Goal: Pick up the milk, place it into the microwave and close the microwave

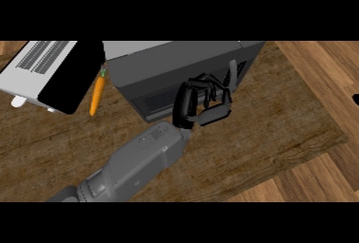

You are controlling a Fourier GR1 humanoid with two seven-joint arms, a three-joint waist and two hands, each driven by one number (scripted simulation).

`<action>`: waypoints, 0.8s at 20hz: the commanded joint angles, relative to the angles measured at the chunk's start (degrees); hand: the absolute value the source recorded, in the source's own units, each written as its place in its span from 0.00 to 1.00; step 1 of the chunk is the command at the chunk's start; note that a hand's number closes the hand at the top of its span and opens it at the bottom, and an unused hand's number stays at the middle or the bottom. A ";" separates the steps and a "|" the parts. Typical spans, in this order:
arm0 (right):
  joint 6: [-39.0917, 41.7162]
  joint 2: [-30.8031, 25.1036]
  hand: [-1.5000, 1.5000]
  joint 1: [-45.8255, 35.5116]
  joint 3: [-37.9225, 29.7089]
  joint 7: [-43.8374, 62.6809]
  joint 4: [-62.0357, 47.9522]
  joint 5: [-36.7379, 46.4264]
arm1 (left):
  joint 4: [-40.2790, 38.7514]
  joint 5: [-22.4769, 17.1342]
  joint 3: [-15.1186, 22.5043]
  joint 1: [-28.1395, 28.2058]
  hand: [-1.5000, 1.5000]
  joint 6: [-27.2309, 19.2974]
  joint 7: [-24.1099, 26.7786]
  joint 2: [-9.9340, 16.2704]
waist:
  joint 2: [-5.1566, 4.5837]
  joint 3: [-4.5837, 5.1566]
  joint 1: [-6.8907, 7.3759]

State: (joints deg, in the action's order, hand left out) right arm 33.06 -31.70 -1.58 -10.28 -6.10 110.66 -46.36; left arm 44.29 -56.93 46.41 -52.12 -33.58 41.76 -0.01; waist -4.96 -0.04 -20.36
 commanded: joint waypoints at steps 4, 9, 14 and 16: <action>0.93 -1.58 0.00 -0.99 -0.08 1.06 0.05 -2.23 | -4.78 -2.24 -1.81 -4.31 1.00 1.51 -1.36 0.01 | -1.03 0.17 -0.31; 1.58 -2.03 0.00 0.01 -0.18 1.50 -0.19 -3.45 | -5.41 -2.98 -1.20 -4.22 1.00 1.55 -0.42 0.01 | -0.86 0.04 -1.00; 2.42 -3.56 0.00 -0.61 -1.06 1.92 -0.39 -4.43 | -6.08 -3.49 -0.82 -4.54 1.00 1.81 0.46 0.01 | -0.67 0.03 -0.48; 2.90 -3.35 0.00 -1.20 -0.18 1.92 0.06 -5.28 | -6.91 -1.84 1.82 -5.11 1.00 2.33 0.43 0.01 | -0.98 -0.12 -0.78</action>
State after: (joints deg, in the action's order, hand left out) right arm 35.20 -34.76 -2.46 -10.87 -4.35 110.52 -50.51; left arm 42.80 -59.11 48.15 -53.01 -32.92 44.34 0.03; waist -4.96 -0.12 -20.49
